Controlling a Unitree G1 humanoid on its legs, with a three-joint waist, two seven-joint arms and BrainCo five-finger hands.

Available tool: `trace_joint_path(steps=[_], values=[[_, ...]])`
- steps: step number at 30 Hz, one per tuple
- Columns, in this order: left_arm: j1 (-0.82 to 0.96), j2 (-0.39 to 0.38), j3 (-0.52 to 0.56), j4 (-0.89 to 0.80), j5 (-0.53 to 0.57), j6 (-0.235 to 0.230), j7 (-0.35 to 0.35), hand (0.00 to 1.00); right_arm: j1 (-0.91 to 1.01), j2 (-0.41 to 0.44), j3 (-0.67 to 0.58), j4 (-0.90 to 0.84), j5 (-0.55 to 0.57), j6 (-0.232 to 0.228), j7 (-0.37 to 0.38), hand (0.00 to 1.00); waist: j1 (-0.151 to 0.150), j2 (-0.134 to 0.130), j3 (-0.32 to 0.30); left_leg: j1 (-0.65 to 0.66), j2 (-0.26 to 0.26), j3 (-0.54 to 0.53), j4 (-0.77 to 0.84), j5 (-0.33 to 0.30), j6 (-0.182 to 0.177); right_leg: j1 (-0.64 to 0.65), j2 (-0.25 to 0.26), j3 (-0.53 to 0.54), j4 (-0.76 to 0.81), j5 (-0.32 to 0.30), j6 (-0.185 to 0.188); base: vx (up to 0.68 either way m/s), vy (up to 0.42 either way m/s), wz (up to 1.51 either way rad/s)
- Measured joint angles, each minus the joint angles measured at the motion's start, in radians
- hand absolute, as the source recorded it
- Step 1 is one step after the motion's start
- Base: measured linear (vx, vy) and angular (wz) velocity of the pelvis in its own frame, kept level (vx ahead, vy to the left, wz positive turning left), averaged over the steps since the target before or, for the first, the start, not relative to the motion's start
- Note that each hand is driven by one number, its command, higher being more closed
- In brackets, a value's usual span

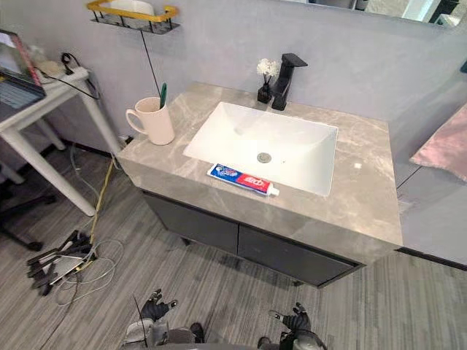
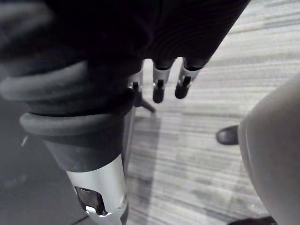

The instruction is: Organize washtable

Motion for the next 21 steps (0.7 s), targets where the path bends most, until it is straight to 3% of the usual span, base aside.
trace_joint_path(steps=[3, 5, 6, 8, 11, 15, 19, 21], values=[[-0.027, -0.002, -0.021, 0.042, 0.003, 0.011, 0.000, 0.00, -0.017, -0.002, 0.000, -0.016, -0.002, 0.002, 0.000, 0.00, 0.000, 0.031, 0.015, 0.076, -0.009, 0.065, -0.037, -0.009, 0.008, -0.082, -0.012, -0.011, 0.200, -0.002, 0.003, 0.20, 0.188, -0.54], [-0.021, -0.001, -0.027, 0.052, 0.010, 0.012, 0.000, 0.00, -0.025, 0.003, 0.000, -0.017, -0.011, 0.001, 0.000, 0.00, -0.003, 0.038, 0.022, 0.152, -0.013, 0.100, -0.063, -0.022, 0.030, -0.121, -0.041, -0.116, 0.345, -0.034, 0.010, 0.16, 0.106, -0.44], [-0.020, 0.000, -0.027, 0.052, 0.010, 0.012, 0.000, 0.00, -0.023, 0.008, 0.000, -0.015, -0.013, 0.001, 0.000, 0.00, -0.004, 0.038, 0.021, 0.165, -0.015, 0.104, -0.070, -0.023, 0.030, -0.119, -0.044, -0.140, 0.349, -0.042, 0.013, 0.14, 0.018, -0.15], [-0.029, 0.003, -0.027, 0.051, 0.010, 0.010, 0.000, 0.00, -0.025, 0.030, 0.001, -0.008, -0.021, 0.001, 0.001, 0.00, -0.003, 0.006, 0.018, 0.180, -0.016, 0.105, -0.079, -0.026, 0.024, -0.121, -0.034, -0.226, 0.286, -0.042, 0.009, 0.13, -0.057, -0.04], [-0.033, 0.002, -0.027, 0.053, 0.013, 0.010, -0.003, 0.00, -0.044, 0.024, 0.005, 0.022, -0.021, 0.000, 0.003, 0.00, -0.004, -0.006, 0.013, 0.168, -0.023, 0.093, -0.093, -0.036, 0.003, -0.109, -0.002, -0.210, 0.186, -0.057, -0.012, 0.11, -0.112, -0.35], [-0.054, -0.031, -0.023, 0.076, 0.055, 0.013, -0.004, 0.00, -0.047, -0.025, -0.002, 0.039, -0.019, -0.003, 0.001, 0.00, -0.010, 0.038, 0.040, 0.191, -0.019, 0.040, -0.091, -0.032, -0.004, -0.043, 0.019, -0.181, 0.106, -0.049, -0.035, 0.08, -0.062, -0.22], [-0.051, -0.040, -0.026, 0.047, 0.072, 0.009, -0.006, 0.00, -0.029, -0.018, 0.001, 0.039, -0.020, -0.004, 0.001, 0.00, -0.003, 0.018, 0.037, 0.107, 0.024, -0.022, 0.183, -0.061, -0.050, 0.034, 0.015, -0.219, 0.097, -0.085, -0.040, 0.02, -0.059, 0.32], [-0.051, -0.040, -0.027, 0.026, 0.072, 0.010, -0.006, 0.00, -0.030, -0.015, 0.004, 0.031, -0.020, -0.004, 0.001, 0.00, -0.001, 0.025, 0.038, 0.036, 0.063, -0.029, 0.327, -0.060, -0.051, 0.029, 0.023, -0.220, 0.106, -0.087, -0.043, -0.02, 0.028, -0.01]])
